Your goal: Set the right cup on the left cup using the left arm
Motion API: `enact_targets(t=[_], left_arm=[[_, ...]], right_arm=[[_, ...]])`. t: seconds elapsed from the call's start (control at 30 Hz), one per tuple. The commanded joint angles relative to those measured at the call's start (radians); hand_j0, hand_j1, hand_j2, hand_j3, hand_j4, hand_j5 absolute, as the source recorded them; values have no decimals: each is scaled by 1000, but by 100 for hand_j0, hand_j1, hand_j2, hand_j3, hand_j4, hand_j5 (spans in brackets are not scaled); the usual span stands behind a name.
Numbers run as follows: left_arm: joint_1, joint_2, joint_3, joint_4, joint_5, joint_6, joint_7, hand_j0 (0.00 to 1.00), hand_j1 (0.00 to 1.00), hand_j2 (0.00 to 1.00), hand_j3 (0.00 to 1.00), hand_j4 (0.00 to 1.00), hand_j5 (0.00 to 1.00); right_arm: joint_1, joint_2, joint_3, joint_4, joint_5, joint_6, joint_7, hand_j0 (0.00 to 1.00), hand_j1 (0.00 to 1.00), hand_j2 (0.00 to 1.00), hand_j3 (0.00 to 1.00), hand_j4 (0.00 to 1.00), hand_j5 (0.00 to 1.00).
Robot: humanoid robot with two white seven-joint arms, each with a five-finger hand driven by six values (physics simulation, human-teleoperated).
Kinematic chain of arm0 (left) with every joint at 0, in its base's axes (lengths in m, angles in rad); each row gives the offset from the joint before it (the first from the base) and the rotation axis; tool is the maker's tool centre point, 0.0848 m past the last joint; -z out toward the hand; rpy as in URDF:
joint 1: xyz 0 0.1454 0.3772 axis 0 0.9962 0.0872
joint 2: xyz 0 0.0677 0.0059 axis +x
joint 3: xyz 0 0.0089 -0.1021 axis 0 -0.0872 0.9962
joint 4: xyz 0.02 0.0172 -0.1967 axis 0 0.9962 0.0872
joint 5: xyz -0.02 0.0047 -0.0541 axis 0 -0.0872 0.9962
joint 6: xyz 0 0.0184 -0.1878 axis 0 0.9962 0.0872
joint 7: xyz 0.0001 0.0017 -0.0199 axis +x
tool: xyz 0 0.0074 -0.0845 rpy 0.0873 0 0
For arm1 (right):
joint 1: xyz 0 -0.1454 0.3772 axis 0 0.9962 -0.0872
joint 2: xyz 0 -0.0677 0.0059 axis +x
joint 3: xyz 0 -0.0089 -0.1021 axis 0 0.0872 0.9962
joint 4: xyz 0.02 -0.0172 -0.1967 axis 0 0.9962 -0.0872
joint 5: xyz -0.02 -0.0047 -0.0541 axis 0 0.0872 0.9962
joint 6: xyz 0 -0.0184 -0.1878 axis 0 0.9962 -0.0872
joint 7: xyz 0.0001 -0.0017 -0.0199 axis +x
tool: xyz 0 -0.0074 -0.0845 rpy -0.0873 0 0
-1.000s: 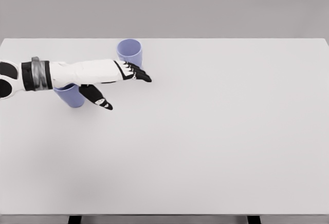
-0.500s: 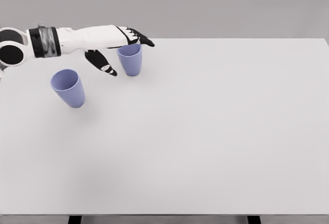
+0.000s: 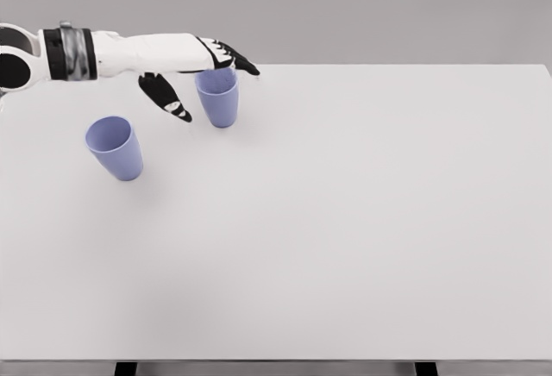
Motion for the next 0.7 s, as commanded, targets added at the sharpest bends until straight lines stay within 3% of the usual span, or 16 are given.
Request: enact_targets(t=[0.0,0.17,0.67], left_arm=[[0,-68,14,145,16,2,-4,100,100,100,100,100,100],[2,-114,14,319,-62,2,16,100,100,100,100,100,100],[25,-269,16,465,-107,2,50,100,100,100,100,100,100]], right_arm=[[0,0,0,0,1,-1,0,100,100,100,100,100,100],[0,0,0,0,1,-1,0,100,100,100,100,100,100],[0,0,0,0,1,-1,0,100,100,100,100,100,100]])
